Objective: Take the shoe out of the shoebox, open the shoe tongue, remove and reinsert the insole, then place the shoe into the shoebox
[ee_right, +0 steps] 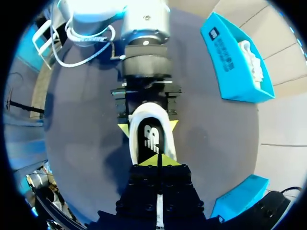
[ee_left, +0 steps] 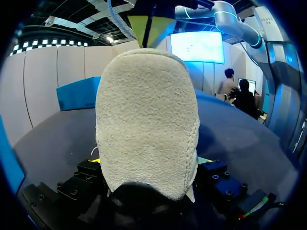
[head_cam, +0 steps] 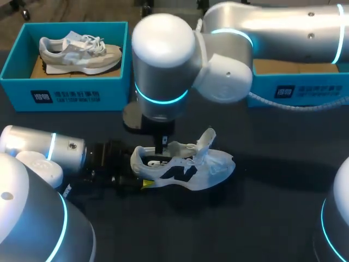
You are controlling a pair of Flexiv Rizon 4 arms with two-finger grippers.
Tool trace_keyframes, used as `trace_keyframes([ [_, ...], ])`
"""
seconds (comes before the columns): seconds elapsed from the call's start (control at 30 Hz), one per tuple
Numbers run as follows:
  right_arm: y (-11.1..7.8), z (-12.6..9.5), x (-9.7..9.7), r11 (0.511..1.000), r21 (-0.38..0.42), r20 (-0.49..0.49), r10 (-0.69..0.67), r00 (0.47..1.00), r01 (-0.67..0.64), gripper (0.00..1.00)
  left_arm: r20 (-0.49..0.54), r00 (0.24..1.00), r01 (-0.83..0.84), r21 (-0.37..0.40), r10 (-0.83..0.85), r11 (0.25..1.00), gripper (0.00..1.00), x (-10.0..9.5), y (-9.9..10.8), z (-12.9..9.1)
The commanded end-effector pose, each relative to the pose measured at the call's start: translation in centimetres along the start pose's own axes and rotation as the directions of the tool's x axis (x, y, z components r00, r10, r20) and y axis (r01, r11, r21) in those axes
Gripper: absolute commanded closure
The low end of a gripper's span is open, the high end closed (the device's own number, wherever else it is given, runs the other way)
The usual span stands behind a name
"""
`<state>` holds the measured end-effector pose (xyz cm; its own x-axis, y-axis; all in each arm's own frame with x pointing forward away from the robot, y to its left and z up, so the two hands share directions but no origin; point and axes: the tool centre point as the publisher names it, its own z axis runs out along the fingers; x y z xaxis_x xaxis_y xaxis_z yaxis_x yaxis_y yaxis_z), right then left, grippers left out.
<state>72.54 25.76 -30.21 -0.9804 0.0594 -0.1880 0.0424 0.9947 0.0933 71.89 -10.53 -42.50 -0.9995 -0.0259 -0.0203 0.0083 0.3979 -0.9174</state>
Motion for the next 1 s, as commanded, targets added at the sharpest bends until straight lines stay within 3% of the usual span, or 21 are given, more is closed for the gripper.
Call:
trace_keyframes([
  [0.03,-0.5,2.0,0.0,0.999,-0.034,-0.042,-0.012,0.999,0.01,1.0,0.002,1.0,-0.001,0.0,0.001,1.0,1.0,0.1,0.1,0.0],
  [0.5,-1.7,5.2,-0.5,0.999,-0.021,-0.111,-0.03,0.993,0.027,1.0,0.002,1.0,-0.001,0.0,0.001,1.0,1.0,0.1,0.1,0.0],
  [0.8,-2.8,4.9,1.5,0.999,0.031,-0.176,-0.001,0.984,0.007,1.0,0.002,1.0,-0.001,0.0,0.001,1.0,1.0,0.1,0.1,0.0],
  [1.0,-2.8,5.6,1.4,0.998,0.068,-0.19,0.03,0.981,-0.017,1.0,0.002,1.0,-0.001,0.0,0.001,1.0,1.0,0.1,0.1,0.0],
])
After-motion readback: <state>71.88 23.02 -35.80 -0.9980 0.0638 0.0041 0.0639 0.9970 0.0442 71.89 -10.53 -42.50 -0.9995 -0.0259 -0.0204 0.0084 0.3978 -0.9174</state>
